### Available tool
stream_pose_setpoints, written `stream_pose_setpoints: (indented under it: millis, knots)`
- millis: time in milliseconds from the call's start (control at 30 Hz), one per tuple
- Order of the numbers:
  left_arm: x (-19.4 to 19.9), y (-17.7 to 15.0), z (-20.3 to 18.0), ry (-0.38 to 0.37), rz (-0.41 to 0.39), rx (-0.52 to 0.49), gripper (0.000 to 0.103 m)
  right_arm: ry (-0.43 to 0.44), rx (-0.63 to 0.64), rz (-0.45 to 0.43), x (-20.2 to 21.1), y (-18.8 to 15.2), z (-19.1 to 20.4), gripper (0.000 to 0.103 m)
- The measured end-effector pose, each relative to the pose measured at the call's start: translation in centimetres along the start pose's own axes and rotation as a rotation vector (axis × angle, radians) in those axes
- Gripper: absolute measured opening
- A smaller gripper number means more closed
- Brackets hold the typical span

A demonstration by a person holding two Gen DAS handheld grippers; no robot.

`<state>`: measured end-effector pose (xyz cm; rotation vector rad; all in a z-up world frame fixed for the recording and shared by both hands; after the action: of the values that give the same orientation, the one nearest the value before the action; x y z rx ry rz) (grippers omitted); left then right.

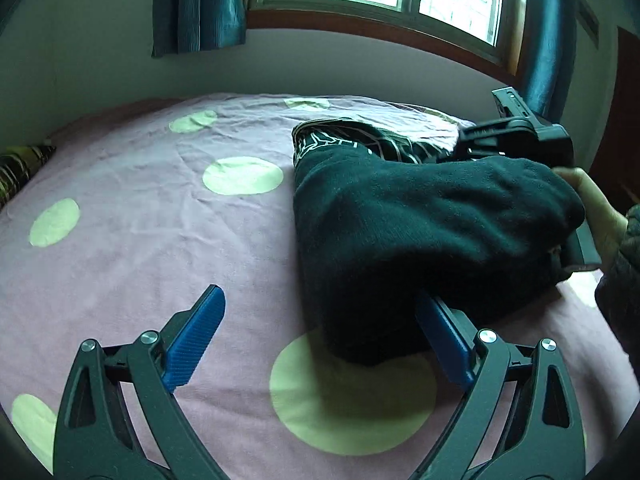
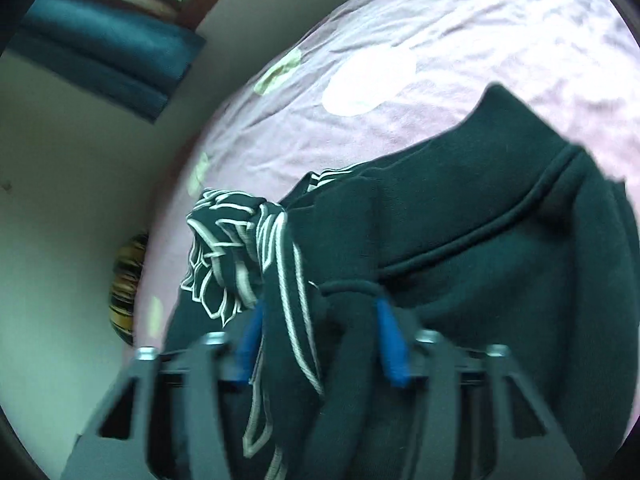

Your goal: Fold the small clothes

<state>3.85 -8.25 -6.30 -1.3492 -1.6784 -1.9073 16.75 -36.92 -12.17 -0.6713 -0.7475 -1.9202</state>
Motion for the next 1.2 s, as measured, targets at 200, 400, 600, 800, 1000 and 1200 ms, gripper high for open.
stream_pose_setpoints:
  millis: [200,400,600,800,1000,1200]
  knots:
    - [0.3,0.4,-1.0,-0.026,-0.02,-0.031,0.095,0.177,0.109,-0.15,8.4,0.5,2.8,0.018]
    - [-0.8,1.0,-5.0,-0.087,-0.021,-0.154,0.098,0.093,0.038,-0.196,11.2,0.6,-3.4,0.018]
    - [-2.8,0.2,-7.8,-0.048,0.0,-0.268,0.098,0.121,-0.151,-0.122,6.7,0.1,-12.2,0.018]
    - [-3.5,0.4,-6.4,-0.096,0.042,-0.187,0.098,0.18,-0.151,-0.149,9.2,-1.1,-10.7,0.039]
    - [-3.6,0.2,-6.6,-0.092,0.043,-0.194,0.099,0.203,-0.145,-0.21,14.4,-9.1,-9.8,0.071]
    - [-3.3,-0.2,-6.7,-0.078,0.039,-0.192,0.099,0.305,-0.209,-0.175,14.6,-16.6,-9.9,0.072]
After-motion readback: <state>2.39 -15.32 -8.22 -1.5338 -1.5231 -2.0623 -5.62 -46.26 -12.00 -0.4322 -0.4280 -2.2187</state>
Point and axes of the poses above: each gripper's, at about its wrist camera, not at the fingertips, and x roughly against the way its jaws point, z to its left, y to its top, the point moved 4 cm from there along -x, roughly the way its jaws point, and after that the axes turned 11 degrees about z, right-handed, at the moved point
